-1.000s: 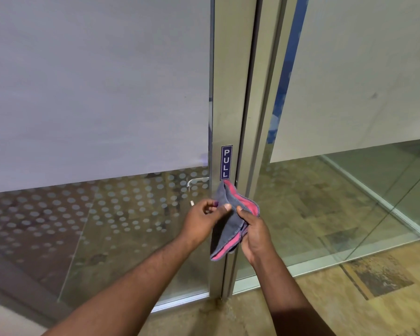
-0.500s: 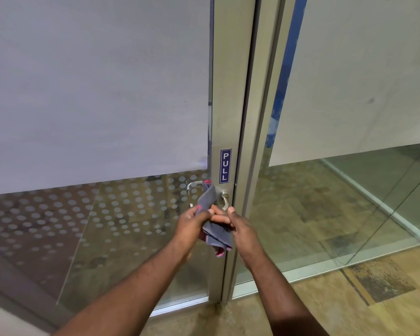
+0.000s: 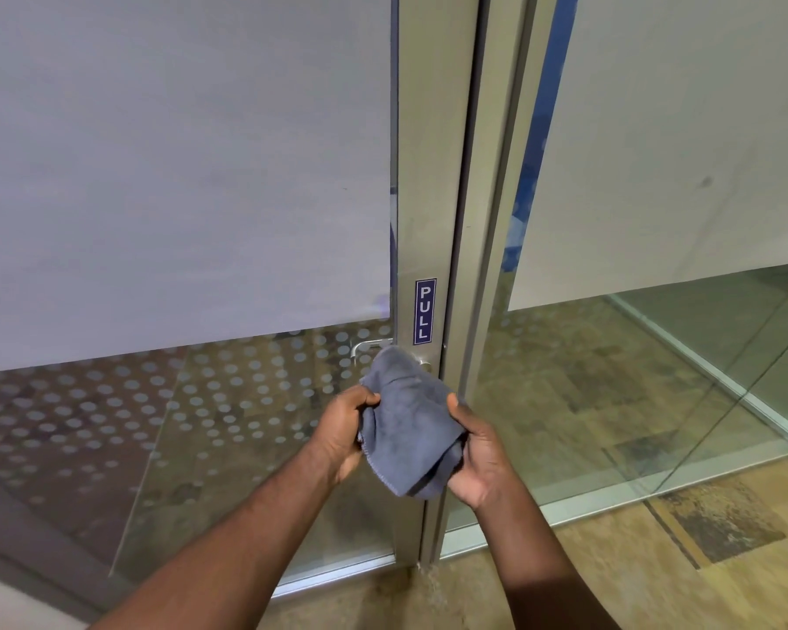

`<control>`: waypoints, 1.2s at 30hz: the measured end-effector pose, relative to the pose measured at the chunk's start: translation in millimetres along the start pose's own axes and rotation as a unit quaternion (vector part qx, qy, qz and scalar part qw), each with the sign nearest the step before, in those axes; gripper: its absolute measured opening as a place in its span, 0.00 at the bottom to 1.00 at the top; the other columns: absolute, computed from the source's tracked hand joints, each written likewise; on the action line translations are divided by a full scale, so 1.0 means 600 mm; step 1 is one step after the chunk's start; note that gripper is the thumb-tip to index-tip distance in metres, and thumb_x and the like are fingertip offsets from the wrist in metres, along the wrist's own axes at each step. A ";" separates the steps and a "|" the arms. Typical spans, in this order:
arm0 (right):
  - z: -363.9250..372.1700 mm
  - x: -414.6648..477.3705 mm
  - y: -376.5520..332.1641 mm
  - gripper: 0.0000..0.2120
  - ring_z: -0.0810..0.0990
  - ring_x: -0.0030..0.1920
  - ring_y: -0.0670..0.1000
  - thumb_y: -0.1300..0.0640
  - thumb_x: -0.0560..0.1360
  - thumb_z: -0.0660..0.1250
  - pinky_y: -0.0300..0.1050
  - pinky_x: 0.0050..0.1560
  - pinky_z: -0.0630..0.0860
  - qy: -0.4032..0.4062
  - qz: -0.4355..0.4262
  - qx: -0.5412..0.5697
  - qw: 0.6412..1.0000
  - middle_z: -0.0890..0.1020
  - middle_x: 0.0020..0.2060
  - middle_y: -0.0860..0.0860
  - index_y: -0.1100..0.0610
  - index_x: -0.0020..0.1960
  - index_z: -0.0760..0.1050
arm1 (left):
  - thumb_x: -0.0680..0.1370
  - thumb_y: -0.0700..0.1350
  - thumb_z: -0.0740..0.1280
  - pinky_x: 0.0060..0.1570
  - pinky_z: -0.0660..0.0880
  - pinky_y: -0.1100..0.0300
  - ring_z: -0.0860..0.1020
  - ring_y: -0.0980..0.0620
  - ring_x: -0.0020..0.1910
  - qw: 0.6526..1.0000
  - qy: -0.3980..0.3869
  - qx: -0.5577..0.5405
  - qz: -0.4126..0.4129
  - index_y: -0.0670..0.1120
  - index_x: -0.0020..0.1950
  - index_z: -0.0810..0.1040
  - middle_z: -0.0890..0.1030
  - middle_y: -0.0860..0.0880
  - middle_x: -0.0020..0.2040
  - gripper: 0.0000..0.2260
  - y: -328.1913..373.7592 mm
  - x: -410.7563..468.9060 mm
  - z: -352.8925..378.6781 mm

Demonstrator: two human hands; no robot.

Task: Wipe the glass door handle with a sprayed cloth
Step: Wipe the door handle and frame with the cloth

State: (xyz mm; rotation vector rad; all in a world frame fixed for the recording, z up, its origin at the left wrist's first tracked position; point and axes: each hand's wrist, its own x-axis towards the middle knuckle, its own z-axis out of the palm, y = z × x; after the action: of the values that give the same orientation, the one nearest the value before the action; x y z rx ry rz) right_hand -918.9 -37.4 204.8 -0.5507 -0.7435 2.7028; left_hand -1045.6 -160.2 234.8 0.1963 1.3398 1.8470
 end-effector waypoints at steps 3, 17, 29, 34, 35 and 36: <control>-0.006 0.011 -0.006 0.31 0.81 0.64 0.63 0.62 0.68 0.75 0.58 0.69 0.74 0.025 -0.042 -0.029 0.998 0.80 0.64 0.66 0.69 0.69 0.74 | 0.78 0.36 0.64 0.43 0.78 0.55 0.82 0.46 0.40 0.993 0.080 0.086 0.029 0.43 0.44 0.81 0.84 0.41 0.43 0.08 0.000 0.024 -0.016; -0.015 0.070 -0.010 0.05 0.82 0.46 0.59 0.63 0.77 0.68 0.46 0.42 0.77 0.337 -0.273 -0.027 0.901 0.83 0.45 0.56 0.59 0.52 0.79 | 0.78 0.37 0.65 0.78 0.58 0.39 0.61 0.40 0.80 0.432 -0.009 0.668 0.606 0.38 0.74 0.73 0.68 0.40 0.78 0.23 0.188 0.095 -0.026; 0.019 0.177 0.047 0.26 0.76 0.70 0.48 0.51 0.80 0.69 0.49 0.69 0.76 0.199 -0.374 -0.563 0.710 0.75 0.71 0.48 0.50 0.76 0.67 | 0.80 0.40 0.61 0.80 0.53 0.43 0.58 0.41 0.81 0.251 0.008 0.737 0.628 0.40 0.79 0.65 0.62 0.39 0.81 0.26 0.276 0.154 -0.041; -0.015 0.207 0.059 0.24 0.76 0.65 0.53 0.55 0.75 0.74 0.54 0.68 0.76 0.227 -0.366 -0.607 0.668 0.72 0.66 0.50 0.55 0.69 0.72 | 0.79 0.40 0.63 0.81 0.51 0.43 0.58 0.40 0.81 0.231 0.022 0.741 0.631 0.39 0.80 0.64 0.61 0.39 0.81 0.28 0.275 0.160 -0.044; -0.018 0.207 0.059 0.24 0.76 0.65 0.53 0.54 0.75 0.74 0.55 0.68 0.76 0.228 -0.366 -0.597 0.676 0.72 0.66 0.50 0.55 0.68 0.73 | 0.79 0.40 0.63 0.81 0.50 0.43 0.57 0.40 0.81 0.227 0.023 0.741 0.631 0.39 0.80 0.64 0.61 0.39 0.81 0.28 0.275 0.161 -0.045; -0.025 0.211 0.057 0.24 0.76 0.65 0.52 0.53 0.75 0.74 0.55 0.67 0.77 0.225 -0.368 -0.583 0.688 0.72 0.66 0.48 0.54 0.68 0.73 | 0.79 0.40 0.63 0.81 0.50 0.43 0.57 0.40 0.81 0.224 0.024 0.742 0.631 0.39 0.80 0.64 0.61 0.39 0.81 0.28 0.275 0.162 -0.045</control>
State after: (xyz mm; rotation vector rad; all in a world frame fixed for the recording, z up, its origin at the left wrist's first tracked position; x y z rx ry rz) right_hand -1030.6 -13.3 138.7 -0.8402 -1.9364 1.0148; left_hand -1209.8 -127.9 331.8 2.9077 2.8254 0.1418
